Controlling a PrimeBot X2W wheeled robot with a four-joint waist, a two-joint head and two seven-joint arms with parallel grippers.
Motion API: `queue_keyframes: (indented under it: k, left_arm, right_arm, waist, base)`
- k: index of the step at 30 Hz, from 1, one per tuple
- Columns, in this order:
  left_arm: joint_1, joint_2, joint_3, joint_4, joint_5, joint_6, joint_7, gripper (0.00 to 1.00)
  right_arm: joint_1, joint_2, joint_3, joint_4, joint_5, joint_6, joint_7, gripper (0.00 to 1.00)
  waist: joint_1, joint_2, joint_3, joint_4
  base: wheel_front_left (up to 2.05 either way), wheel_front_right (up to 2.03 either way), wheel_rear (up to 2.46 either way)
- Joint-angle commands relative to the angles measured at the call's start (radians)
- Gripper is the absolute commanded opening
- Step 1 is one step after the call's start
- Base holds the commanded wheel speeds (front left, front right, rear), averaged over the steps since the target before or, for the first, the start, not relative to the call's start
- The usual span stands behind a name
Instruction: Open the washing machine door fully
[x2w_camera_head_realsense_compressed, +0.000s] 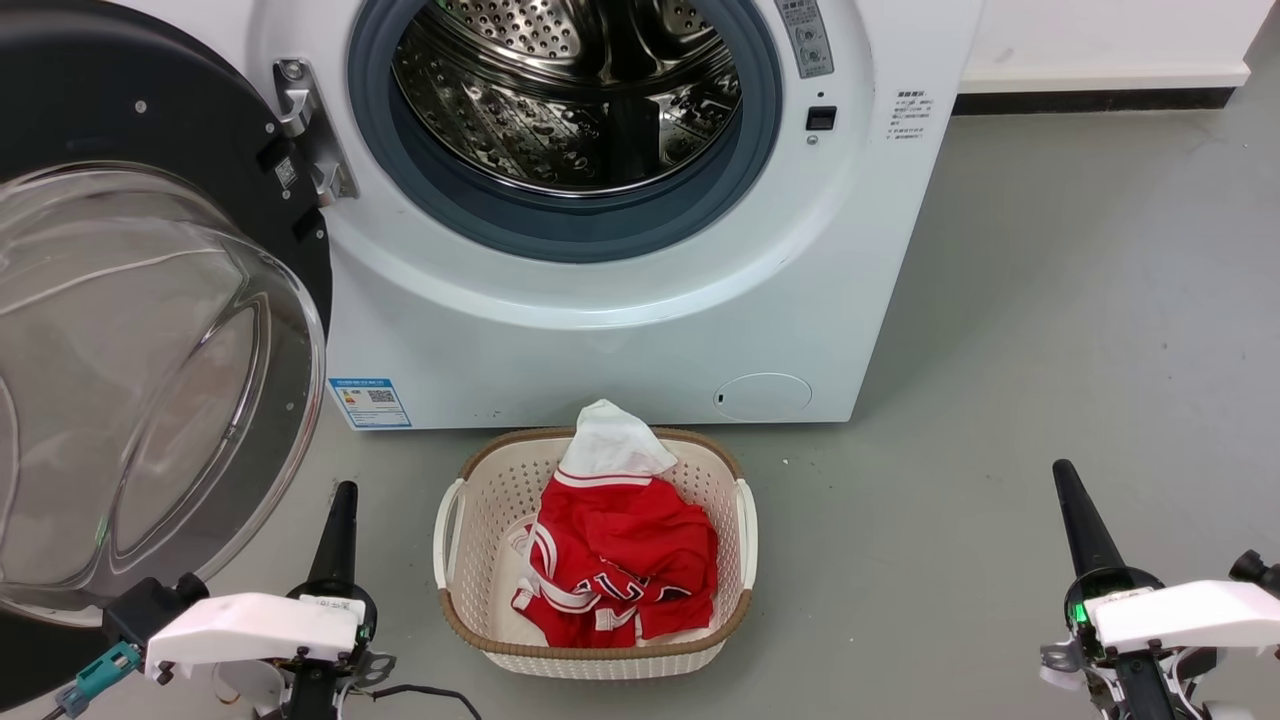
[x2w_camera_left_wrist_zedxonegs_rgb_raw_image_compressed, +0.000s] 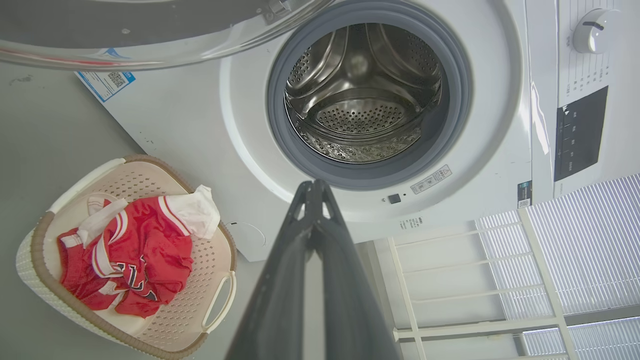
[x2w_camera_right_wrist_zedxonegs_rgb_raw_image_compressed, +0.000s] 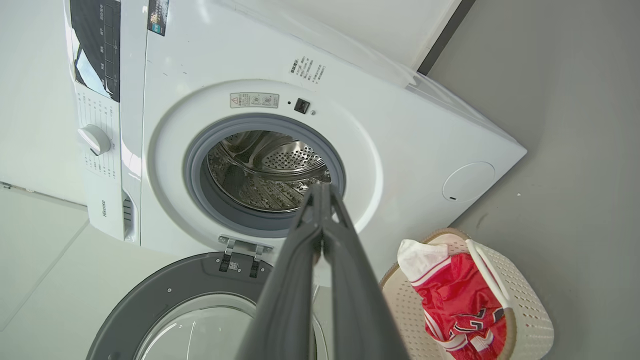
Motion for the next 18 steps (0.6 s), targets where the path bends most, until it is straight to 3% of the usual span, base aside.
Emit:
queue_keyframes:
  k: [1, 18]
  left_arm:
    - [-0.020, 0.000, 0.006, -0.003, -0.027, -0.008, 0.007, 0.00]
    - [-0.023, -0.007, 0.021, 0.009, -0.179, -0.023, 0.046, 0.00]
  right_arm:
    - [-0.020, -0.005, -0.004, -0.002, 0.029, 0.000, 0.006, 0.00]
    - [-0.033, -0.002, -0.016, 0.020, 0.186, 0.000, 0.042, 0.00]
  waist:
    - [0.0000, 0.0000, -0.001, 0.000]
    - [0.0000, 0.0000, -0.013, 0.004]
  base:
    - [0.00, 0.00, 0.00]
    - [0.00, 0.00, 0.00]
